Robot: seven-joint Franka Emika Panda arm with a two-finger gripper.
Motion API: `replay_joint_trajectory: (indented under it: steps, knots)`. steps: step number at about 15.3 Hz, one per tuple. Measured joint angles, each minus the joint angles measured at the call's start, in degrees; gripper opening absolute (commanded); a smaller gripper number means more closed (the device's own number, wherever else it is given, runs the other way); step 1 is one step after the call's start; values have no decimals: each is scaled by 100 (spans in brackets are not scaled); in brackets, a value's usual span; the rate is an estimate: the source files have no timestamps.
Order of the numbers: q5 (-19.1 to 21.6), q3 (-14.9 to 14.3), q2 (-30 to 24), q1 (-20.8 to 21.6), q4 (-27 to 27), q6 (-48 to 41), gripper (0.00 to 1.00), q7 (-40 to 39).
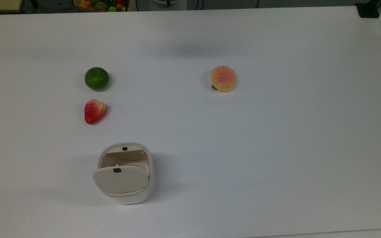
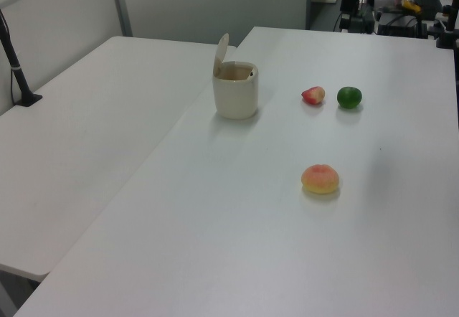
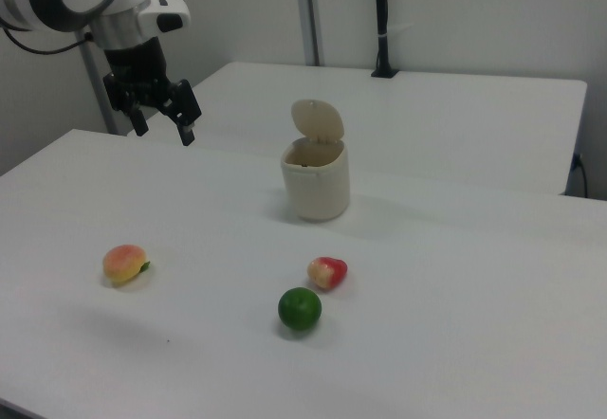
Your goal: Close garbage bin
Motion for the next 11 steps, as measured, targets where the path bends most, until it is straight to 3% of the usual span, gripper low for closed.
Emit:
replay_joint_trajectory:
  steps: [9, 11]
  knots:
    - [0, 0, 0, 1, 1, 0, 100, 0]
    - [0, 0, 0, 1, 0, 0, 81, 0]
